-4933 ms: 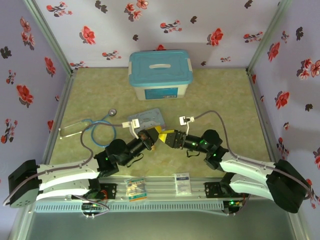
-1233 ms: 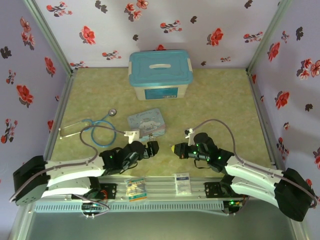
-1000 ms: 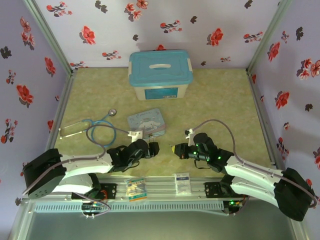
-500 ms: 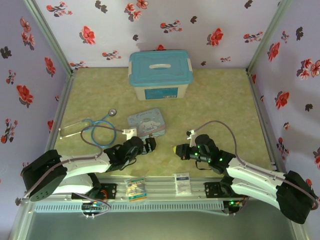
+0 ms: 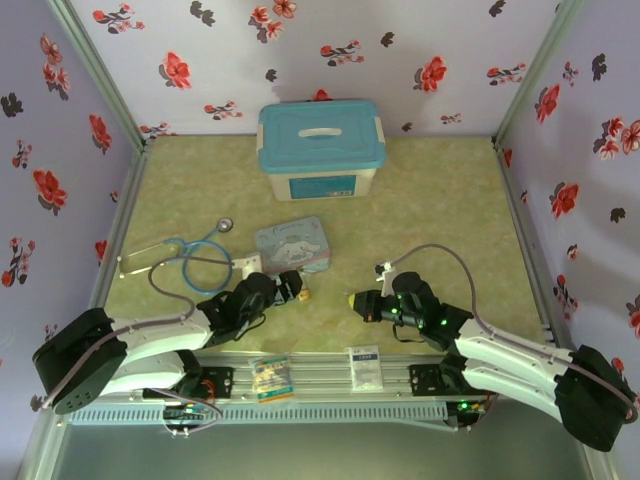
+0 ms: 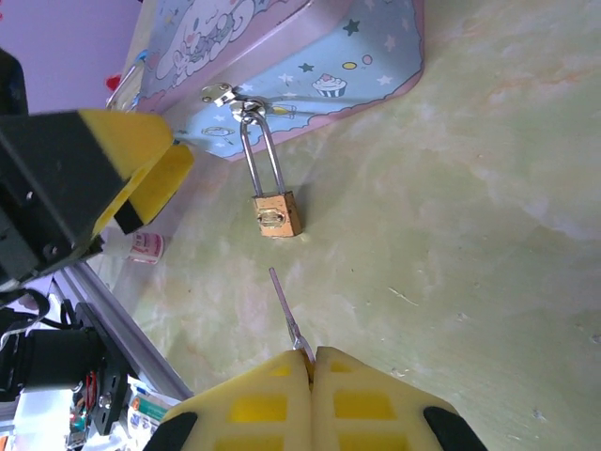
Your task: Unlock the padlock with the key
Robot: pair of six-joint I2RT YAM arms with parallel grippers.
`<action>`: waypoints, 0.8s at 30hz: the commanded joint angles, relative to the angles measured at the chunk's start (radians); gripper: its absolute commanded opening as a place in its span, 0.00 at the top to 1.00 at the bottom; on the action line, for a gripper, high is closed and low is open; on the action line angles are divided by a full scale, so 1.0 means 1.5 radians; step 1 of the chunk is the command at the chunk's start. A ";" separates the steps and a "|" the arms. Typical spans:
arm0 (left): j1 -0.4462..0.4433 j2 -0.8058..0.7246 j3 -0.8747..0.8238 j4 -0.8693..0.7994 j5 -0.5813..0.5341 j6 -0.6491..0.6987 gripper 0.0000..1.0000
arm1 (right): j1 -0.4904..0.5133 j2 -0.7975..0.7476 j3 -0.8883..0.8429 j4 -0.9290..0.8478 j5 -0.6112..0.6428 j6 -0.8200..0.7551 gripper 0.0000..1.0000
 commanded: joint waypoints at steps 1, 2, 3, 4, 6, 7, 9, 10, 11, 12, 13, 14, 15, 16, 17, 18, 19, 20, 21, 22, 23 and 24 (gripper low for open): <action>-0.034 -0.004 -0.026 0.023 -0.002 -0.036 0.18 | -0.003 -0.007 -0.011 0.013 0.018 0.000 1.00; -0.042 -0.001 -0.028 0.031 -0.002 -0.037 0.20 | -0.003 -0.006 -0.013 0.016 0.018 0.001 1.00; -0.047 0.005 -0.025 0.032 -0.001 -0.036 0.20 | -0.003 -0.004 -0.013 0.018 0.018 0.001 1.00; -0.048 0.013 -0.018 0.028 0.003 -0.031 0.20 | -0.003 -0.002 -0.014 0.022 0.016 0.001 1.00; -0.048 0.035 -0.002 0.000 0.008 -0.017 0.18 | -0.004 0.001 -0.015 0.025 0.015 0.002 1.00; -0.048 0.051 0.031 -0.022 0.011 -0.009 0.17 | -0.003 0.004 -0.014 0.025 0.013 0.002 1.00; -0.051 0.086 0.060 -0.036 0.023 0.008 0.17 | -0.004 0.004 -0.015 0.025 0.012 0.001 1.00; -0.053 0.109 0.078 -0.044 0.027 0.010 0.18 | -0.004 0.004 -0.015 0.024 0.012 0.002 1.00; -0.054 0.126 0.093 -0.054 0.031 0.010 0.18 | -0.003 0.001 -0.016 0.023 0.012 0.002 1.00; -0.057 0.146 0.113 -0.079 0.031 0.008 0.20 | -0.003 -0.003 -0.017 0.020 0.013 0.002 1.00; -0.059 0.163 0.131 -0.102 0.030 0.008 0.21 | -0.003 -0.008 -0.019 0.016 0.014 0.003 1.00; -0.061 0.176 0.142 -0.110 0.029 0.009 0.22 | -0.003 -0.013 -0.020 0.014 0.015 0.003 1.00; -0.062 0.191 0.151 -0.119 0.028 0.006 0.24 | -0.003 -0.021 -0.023 0.009 0.017 0.005 1.00; -0.061 0.203 0.157 -0.122 0.028 0.004 0.27 | -0.003 -0.029 -0.024 0.004 0.020 0.005 1.00; -0.062 0.213 0.162 -0.121 0.028 0.004 0.30 | -0.004 -0.033 -0.026 -0.001 0.022 0.004 1.00; -0.063 0.223 0.166 -0.122 0.030 0.002 0.34 | -0.003 -0.040 -0.027 -0.005 0.023 0.004 1.00; -0.063 0.230 0.171 -0.123 0.029 -0.002 0.36 | -0.003 -0.044 -0.028 -0.009 0.025 0.003 1.00; -0.064 0.234 0.173 -0.124 0.028 -0.006 0.37 | -0.003 -0.046 -0.028 -0.011 0.026 0.003 1.00; -0.066 0.236 0.173 -0.125 0.027 -0.011 0.38 | -0.003 -0.046 -0.029 -0.013 0.026 0.002 1.00; -0.068 0.237 0.172 -0.125 0.025 -0.016 0.40 | -0.003 -0.045 -0.029 -0.011 0.026 0.002 1.00; -0.069 0.238 0.171 -0.127 0.023 -0.019 0.40 | -0.004 -0.045 -0.029 -0.010 0.026 0.003 1.00; -0.071 0.237 0.168 -0.129 0.019 -0.025 0.43 | -0.003 -0.042 -0.031 -0.007 0.026 0.004 1.00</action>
